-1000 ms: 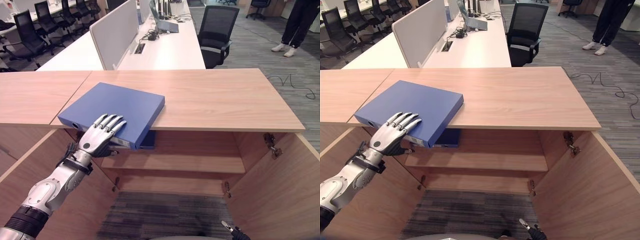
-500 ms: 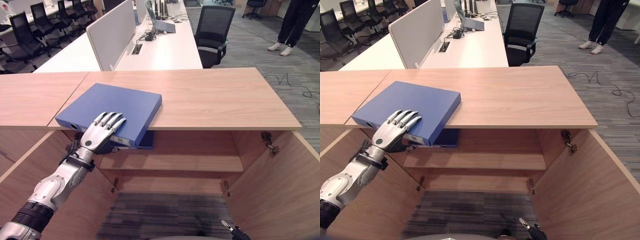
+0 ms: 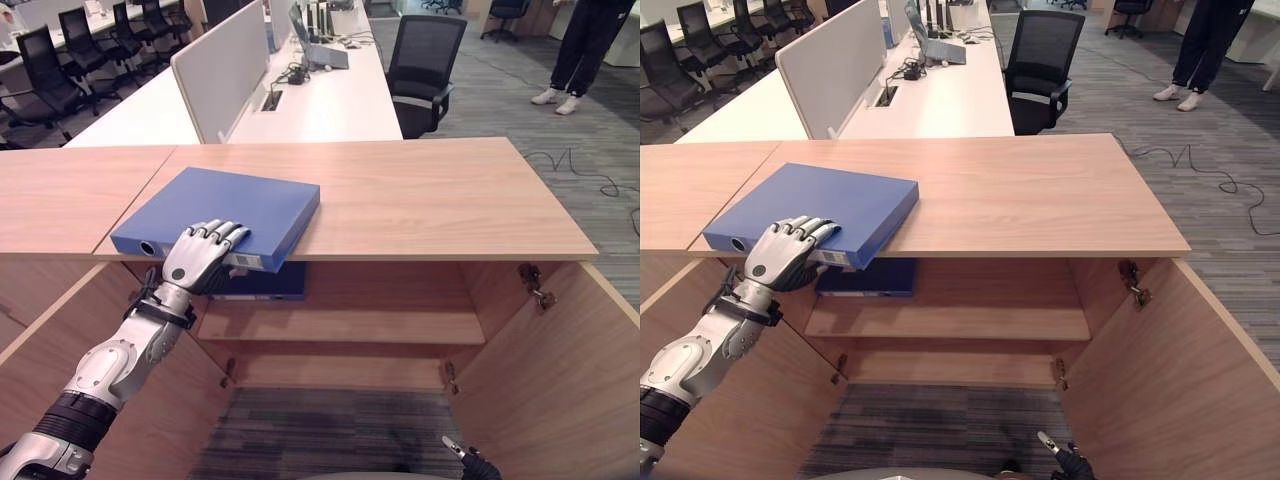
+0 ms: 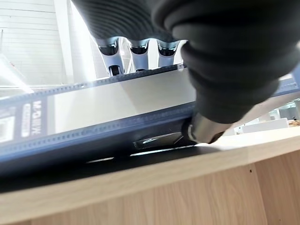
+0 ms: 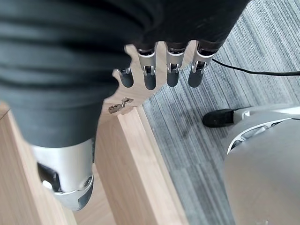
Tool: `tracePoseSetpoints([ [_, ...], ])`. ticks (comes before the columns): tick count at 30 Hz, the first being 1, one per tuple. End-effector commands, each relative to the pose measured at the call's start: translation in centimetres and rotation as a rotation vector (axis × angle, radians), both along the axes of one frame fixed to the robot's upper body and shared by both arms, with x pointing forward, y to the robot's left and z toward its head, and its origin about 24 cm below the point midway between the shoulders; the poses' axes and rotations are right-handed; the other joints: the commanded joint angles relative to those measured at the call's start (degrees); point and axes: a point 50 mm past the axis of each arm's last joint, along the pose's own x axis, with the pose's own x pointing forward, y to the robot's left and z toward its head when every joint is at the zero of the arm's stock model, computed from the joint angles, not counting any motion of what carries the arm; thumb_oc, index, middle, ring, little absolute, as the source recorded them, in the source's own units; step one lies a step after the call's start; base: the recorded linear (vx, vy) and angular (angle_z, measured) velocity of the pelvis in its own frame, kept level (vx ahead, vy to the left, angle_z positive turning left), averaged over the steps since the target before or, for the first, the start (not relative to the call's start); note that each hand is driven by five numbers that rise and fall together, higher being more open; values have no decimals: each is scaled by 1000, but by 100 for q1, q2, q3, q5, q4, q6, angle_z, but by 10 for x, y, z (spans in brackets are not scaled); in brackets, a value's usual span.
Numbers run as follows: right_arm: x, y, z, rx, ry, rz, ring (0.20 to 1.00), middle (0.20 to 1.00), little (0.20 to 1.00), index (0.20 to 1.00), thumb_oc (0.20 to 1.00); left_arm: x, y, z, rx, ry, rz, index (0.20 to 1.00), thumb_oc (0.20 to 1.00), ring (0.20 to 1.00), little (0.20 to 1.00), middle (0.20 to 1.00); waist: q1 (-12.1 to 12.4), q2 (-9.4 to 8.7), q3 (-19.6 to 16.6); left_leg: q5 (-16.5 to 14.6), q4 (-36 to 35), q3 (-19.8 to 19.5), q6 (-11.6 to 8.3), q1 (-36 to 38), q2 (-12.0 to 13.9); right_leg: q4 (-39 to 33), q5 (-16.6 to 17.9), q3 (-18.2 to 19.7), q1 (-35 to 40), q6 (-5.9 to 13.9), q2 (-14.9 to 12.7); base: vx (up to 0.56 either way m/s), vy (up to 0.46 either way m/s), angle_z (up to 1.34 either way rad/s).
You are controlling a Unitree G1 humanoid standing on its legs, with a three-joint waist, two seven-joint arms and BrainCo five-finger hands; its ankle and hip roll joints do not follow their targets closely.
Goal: Put the empty folder in the office cabinet
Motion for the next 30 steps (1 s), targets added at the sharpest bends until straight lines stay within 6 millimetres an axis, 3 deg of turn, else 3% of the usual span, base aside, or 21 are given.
tracePoseSetpoints([
  [1, 29, 0, 6, -10, -69, -2, 1000, 1000, 1000, 1000, 1000, 14, 5, 20, -3, -55, 30, 200, 200, 200, 200, 200, -37, -109, 244, -381, 68, -112, -52, 163, 15, 95, -564, -90, 389, 493, -130, 0, 0, 0],
  [10, 27, 0, 5, -7, -61, -9, 1000, 1000, 1000, 1000, 1000, 12, 7, 26, -29, -78, 40, 200, 200, 200, 200, 200, -16, -103, 236, -369, 68, -134, -53, 163, 18, 94, -556, -128, 395, 494, -142, 0, 0, 0],
  [15, 25, 2, 4, -2, -57, -17, 1000, 1000, 1000, 1000, 1000, 10, 8, 46, -82, -158, 35, 200, 200, 200, 200, 200, 17, -94, 227, -357, 68, -161, -62, 135, 2, 90, -547, -153, 404, 497, -162, -1, -3, 1],
  [20, 22, 5, 2, 14, -42, -28, 1000, 1000, 1000, 1000, 1000, -12, 3, 107, -278, -424, -57, 200, 200, 200, 200, 200, 127, -79, 196, -322, 68, -222, -76, 72, -10, 59, -545, -220, 413, 491, -195, -10, -20, 8],
  [30, 29, 10, 2, 33, -60, 11, 1000, 1000, 1000, 1000, 1000, -48, -4, 158, -584, -652, -259, 200, 200, 200, 200, 200, 262, -14, 172, -271, 68, -338, -81, -32, -48, 58, -538, -334, 420, 466, -232, -6, -9, 8],
])
